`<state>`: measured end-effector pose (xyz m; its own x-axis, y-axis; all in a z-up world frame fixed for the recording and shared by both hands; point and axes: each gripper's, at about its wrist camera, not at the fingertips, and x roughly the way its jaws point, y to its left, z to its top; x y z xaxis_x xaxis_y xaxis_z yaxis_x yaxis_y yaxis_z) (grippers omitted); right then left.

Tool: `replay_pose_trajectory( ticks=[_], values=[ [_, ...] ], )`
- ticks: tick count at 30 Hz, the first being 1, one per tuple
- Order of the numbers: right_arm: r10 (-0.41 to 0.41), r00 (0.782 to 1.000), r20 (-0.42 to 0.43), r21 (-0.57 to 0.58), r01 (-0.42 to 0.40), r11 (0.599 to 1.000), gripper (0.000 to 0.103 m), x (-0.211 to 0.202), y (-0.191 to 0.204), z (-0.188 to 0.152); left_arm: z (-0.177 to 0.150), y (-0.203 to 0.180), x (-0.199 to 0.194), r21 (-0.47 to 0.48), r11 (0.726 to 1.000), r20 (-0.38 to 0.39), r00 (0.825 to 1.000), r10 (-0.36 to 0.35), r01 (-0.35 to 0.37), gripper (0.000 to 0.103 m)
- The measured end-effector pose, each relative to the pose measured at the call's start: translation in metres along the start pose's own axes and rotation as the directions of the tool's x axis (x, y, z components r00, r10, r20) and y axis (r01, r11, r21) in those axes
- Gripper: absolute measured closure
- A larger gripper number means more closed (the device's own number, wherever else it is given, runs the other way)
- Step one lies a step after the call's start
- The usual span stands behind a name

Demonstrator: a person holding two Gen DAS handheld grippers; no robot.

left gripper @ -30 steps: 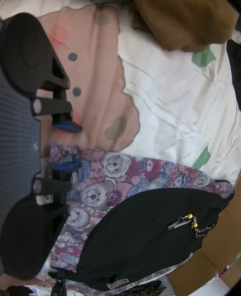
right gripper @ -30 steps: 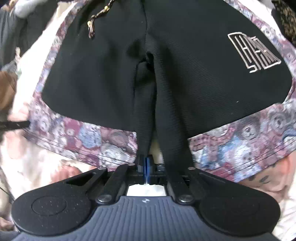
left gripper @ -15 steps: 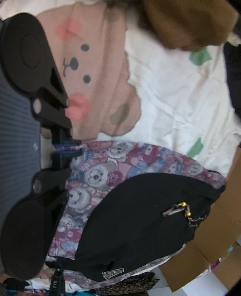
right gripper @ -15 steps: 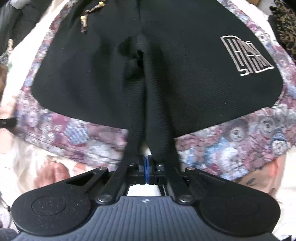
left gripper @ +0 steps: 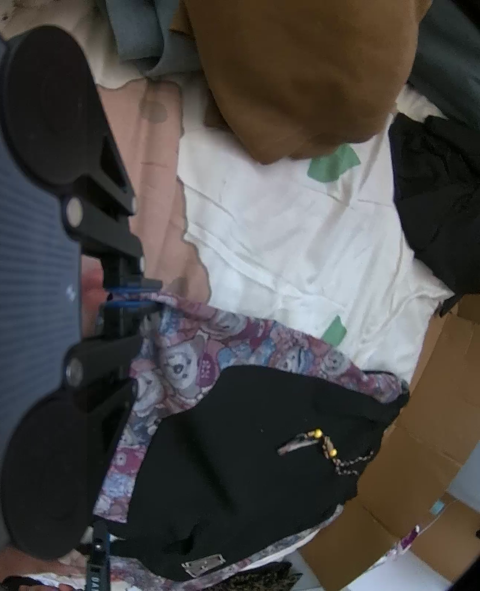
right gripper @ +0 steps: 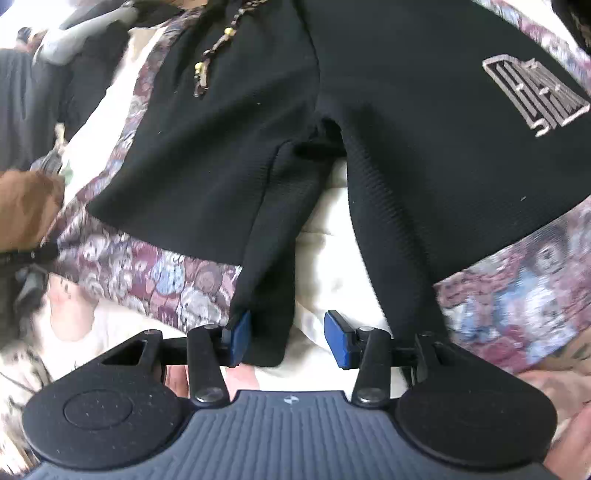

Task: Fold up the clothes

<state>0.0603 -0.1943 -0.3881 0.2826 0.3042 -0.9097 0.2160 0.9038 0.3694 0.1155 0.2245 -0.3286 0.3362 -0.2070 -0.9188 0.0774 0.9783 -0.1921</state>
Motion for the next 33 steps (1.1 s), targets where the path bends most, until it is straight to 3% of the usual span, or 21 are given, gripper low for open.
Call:
replay_pose_trajectory(
  ticks=[5, 7, 8, 9, 14, 19, 25, 28, 33],
  values=[
    [0.017, 1.000, 0.013, 0.038, -0.018, 0.999, 0.053, 0.010, -0.008, 0.002, -0.002, 0.003, 0.007, 0.008, 1.000, -0.010, 1.000, 0.009, -0.009, 0.099],
    [0.028, 1.000, -0.001, 0.021, -0.027, 0.999, 0.069, 0.010, -0.007, 0.004, -0.003, 0.002, 0.005, 0.006, 1.000, -0.013, 1.000, 0.005, -0.005, 0.099],
    [0.034, 0.999, -0.010, 0.016, -0.034, 0.999, 0.101, 0.010, -0.007, 0.005, -0.003, 0.002, 0.004, 0.004, 1.000, -0.014, 1.000, 0.003, -0.003, 0.099],
    [0.047, 0.999, -0.022, 0.020, -0.047, 0.999, 0.103, 0.009, -0.009, 0.006, -0.003, 0.001, 0.003, 0.004, 1.000, -0.014, 1.000, -0.002, 0.002, 0.099],
    [0.047, 0.998, -0.052, -0.026, -0.048, 0.999, 0.103, -0.008, 0.001, 0.008, -0.008, -0.005, -0.012, 0.001, 1.000, -0.012, 0.999, -0.031, 0.031, 0.099],
    [0.029, 0.997, -0.074, -0.040, -0.032, 0.999, 0.103, -0.023, 0.006, 0.006, -0.013, -0.012, -0.025, 0.039, 0.999, -0.020, 1.000, -0.013, 0.014, 0.099],
    [0.016, 0.995, -0.096, 0.006, -0.015, 1.000, 0.103, -0.011, -0.004, 0.000, -0.019, -0.005, -0.003, 0.026, 1.000, -0.053, 0.998, 0.017, -0.016, 0.098],
    [-0.029, 0.995, -0.096, 0.003, 0.030, 1.000, 0.103, -0.004, -0.006, -0.001, -0.024, -0.004, 0.008, 0.011, 1.000, -0.099, 0.995, -0.003, 0.004, 0.093],
    [-0.112, 0.990, -0.089, -0.018, 0.111, 0.994, 0.103, 0.000, -0.007, 0.003, -0.027, 0.003, 0.007, -0.028, 0.999, -0.081, 0.996, -0.025, 0.022, 0.091]
  ],
)
